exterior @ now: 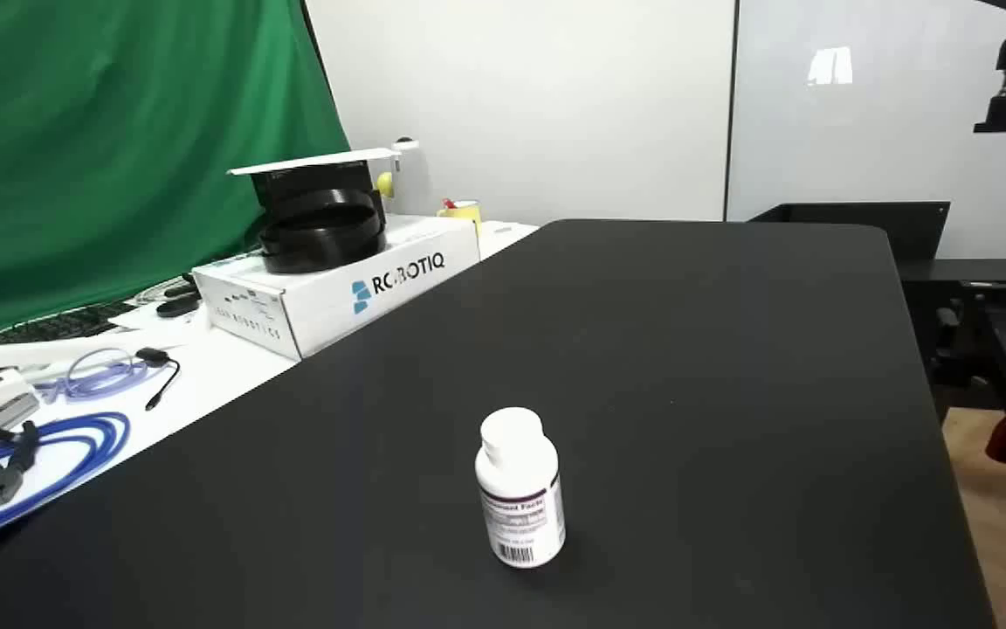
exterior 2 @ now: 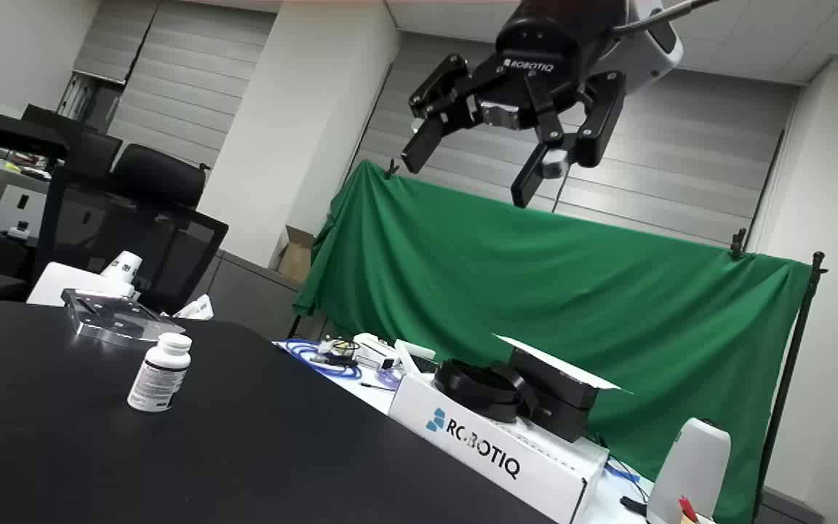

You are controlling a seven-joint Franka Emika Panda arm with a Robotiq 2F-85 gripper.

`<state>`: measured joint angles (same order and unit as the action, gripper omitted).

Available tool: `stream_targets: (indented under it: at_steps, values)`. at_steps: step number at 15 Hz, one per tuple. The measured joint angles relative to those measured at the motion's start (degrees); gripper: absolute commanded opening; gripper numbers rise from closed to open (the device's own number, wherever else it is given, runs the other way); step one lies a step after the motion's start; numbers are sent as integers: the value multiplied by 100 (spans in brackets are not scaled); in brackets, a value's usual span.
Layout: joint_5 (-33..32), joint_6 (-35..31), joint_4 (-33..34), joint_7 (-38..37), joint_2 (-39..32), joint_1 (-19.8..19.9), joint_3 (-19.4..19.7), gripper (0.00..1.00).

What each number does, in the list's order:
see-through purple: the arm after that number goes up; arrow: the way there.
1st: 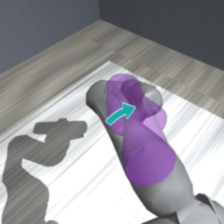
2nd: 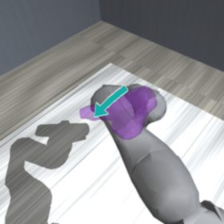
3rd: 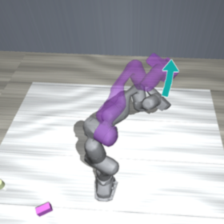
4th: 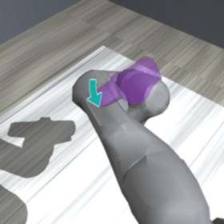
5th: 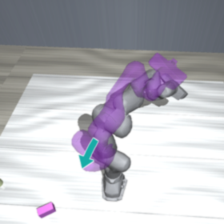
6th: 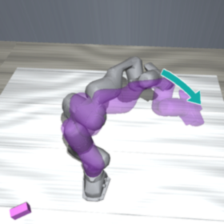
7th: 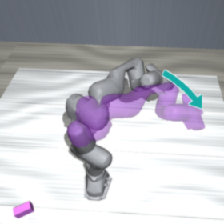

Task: Place the white bottle on top of the silver object

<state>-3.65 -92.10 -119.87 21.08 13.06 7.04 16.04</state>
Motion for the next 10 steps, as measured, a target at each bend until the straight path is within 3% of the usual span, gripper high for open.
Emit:
stream_targets:
  at_steps: [10]
  values:
    - [41, -22, 1, 18, -3, 1, -8, 100]
